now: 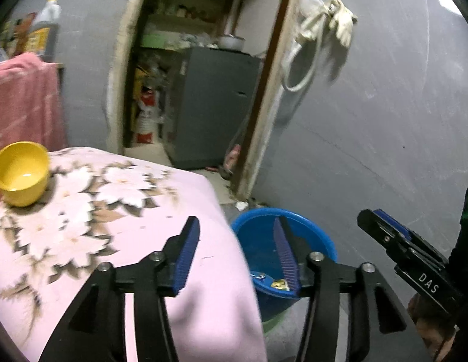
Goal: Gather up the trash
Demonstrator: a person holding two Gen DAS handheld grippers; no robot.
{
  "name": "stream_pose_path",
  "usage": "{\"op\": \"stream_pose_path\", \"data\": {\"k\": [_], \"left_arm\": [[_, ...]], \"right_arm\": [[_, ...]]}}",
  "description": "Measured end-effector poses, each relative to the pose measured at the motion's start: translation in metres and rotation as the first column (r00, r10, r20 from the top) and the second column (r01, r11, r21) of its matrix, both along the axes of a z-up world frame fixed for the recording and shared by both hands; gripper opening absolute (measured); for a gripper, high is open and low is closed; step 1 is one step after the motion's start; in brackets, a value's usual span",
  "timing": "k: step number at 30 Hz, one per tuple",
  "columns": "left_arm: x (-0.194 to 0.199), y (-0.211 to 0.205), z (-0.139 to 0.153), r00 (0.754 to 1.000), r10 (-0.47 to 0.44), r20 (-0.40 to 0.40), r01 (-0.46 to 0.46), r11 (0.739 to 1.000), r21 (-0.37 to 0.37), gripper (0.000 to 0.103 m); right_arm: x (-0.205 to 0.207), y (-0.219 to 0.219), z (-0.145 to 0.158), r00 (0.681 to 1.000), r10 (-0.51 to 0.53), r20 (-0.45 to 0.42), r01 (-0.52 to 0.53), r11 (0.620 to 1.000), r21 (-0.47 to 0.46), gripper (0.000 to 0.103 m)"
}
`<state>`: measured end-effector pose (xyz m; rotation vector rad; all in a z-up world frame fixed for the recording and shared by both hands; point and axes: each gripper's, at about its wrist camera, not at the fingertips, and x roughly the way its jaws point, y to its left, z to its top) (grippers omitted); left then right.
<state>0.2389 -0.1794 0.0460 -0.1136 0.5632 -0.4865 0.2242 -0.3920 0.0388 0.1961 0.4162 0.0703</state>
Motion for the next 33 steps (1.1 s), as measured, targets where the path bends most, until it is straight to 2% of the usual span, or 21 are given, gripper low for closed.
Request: {"op": "stream_pose_path", "data": {"k": [8,13,15,24,30,33], "left_arm": [[-0.049,0.06,0.009,0.991,0.131,0.039,-0.131,0.991,-0.003,0.058],[-0.083,0.094,0.012,0.973,0.214,0.087,-0.214,0.977,-0.015,0.073],[-0.092,0.104,0.013,0.967,0.236,0.101,-0.235,0.972,-0.022,0.074],[-0.136,0.131,0.018,0.942,0.291,0.167,-0.296,0.955,0.003,0.086],[-0.163,0.148,0.013,0.924,0.333,0.191,-0.336,0.942,-0.016,0.097],[-0.176,0.156,0.008,0.917,0.35,0.192,-0.352,0.936,-0.027,0.098]], "right_arm": [[-0.029,0.043,0.005,0.998,0.049,0.028,-0.049,0.999,-0.018,0.089],[-0.051,0.067,0.007,0.993,0.084,0.078,-0.083,0.996,-0.018,0.1],[-0.059,0.075,0.008,0.99,0.098,0.098,-0.096,0.995,-0.017,0.103],[-0.09,0.1,0.008,0.983,0.129,0.132,-0.129,0.992,-0.009,0.103],[-0.111,0.108,0.004,0.981,0.137,0.139,-0.137,0.991,-0.007,0.103],[-0.122,0.114,0.001,0.979,0.144,0.147,-0.142,0.99,-0.022,0.103]]}}
